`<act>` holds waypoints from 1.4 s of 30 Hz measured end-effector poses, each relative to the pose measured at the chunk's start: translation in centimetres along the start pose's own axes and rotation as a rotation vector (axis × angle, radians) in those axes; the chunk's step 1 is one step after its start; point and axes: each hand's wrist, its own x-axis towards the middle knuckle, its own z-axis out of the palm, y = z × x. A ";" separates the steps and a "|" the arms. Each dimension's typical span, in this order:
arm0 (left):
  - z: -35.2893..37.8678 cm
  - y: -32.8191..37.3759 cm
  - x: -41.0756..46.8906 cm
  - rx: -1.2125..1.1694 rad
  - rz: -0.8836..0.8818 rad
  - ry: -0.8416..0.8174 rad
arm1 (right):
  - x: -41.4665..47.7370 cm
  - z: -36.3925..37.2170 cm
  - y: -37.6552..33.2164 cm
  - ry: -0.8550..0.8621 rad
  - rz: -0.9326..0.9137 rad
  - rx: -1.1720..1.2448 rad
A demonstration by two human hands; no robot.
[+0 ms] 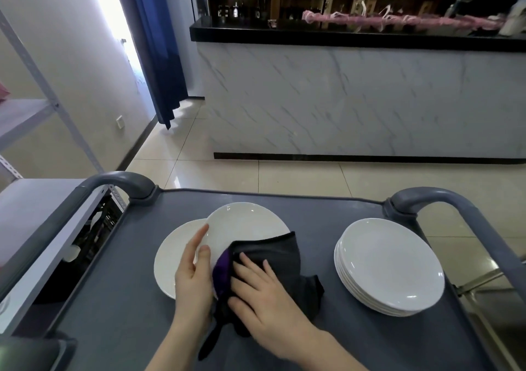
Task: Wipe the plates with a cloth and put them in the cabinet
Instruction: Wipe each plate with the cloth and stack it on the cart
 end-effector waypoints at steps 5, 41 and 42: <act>0.1 -1.0 -0.7 0.012 -0.018 -0.133 | 3.8 -1.7 1.7 0.060 0.146 -0.114; 0.8 -0.3 -0.5 -0.169 -0.102 -0.016 | -1.6 -2.2 3.2 0.678 0.800 0.910; 0.9 -0.3 -0.4 -0.149 -0.099 -0.013 | -1.9 -1.7 3.1 0.677 0.834 0.971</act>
